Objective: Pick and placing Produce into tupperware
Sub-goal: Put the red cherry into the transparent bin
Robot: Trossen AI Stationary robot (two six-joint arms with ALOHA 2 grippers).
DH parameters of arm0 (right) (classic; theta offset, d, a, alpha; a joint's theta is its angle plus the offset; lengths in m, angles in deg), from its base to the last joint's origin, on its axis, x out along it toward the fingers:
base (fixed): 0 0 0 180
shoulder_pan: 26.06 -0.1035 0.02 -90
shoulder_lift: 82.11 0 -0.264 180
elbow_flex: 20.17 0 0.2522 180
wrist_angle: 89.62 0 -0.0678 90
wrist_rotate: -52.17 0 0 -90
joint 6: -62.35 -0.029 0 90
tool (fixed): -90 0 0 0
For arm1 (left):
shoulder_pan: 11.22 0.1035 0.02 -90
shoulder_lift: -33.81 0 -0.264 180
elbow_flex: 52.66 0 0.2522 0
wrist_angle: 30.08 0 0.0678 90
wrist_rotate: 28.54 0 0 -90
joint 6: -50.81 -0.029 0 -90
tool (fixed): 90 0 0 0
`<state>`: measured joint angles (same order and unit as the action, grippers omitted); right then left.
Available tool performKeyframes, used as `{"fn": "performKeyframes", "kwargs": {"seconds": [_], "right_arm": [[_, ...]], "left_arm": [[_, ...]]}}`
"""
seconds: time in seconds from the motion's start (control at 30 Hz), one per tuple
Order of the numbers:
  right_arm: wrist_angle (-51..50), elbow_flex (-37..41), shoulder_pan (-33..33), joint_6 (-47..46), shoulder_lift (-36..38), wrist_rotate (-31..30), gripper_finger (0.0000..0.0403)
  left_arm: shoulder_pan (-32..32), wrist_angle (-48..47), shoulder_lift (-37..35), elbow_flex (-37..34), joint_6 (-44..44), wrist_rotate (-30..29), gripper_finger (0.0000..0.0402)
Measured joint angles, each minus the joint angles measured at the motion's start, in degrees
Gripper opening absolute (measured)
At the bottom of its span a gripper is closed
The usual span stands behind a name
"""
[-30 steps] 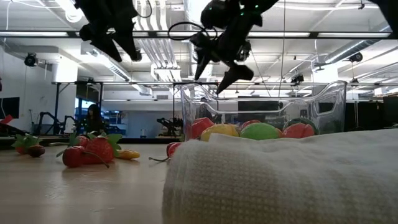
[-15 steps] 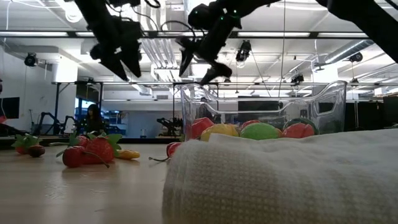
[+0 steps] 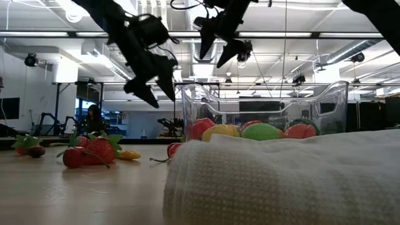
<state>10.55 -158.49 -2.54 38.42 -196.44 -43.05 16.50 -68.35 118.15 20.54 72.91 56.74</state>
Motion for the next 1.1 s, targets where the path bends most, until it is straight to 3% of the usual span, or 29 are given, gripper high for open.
{"fn": "performKeyframes", "kwargs": {"seconds": [0.27,0.57,0.77,1.1], "right_arm": [[-7.99,0.63,0.80,3.78,1.66,-6.54,0.0329],[-9.16,1.84,1.27,5.26,1.77,-6.93,0.0329],[-9.05,2.95,1.32,6.43,1.77,-6.93,0.0329],[-8.89,2.98,2.60,8.18,1.77,-7.06,0.0329]], "left_arm": [[2.19,3.04,11.82,7.11,0.13,1.79,0.0345],[5.63,2.54,21.39,18.08,2.55,4.95,0.0345],[8.91,1.99,24.91,20.06,7.59,11.18,0.0344],[10.67,2.43,29.10,21.15,13.75,13.74,0.0344]]}}
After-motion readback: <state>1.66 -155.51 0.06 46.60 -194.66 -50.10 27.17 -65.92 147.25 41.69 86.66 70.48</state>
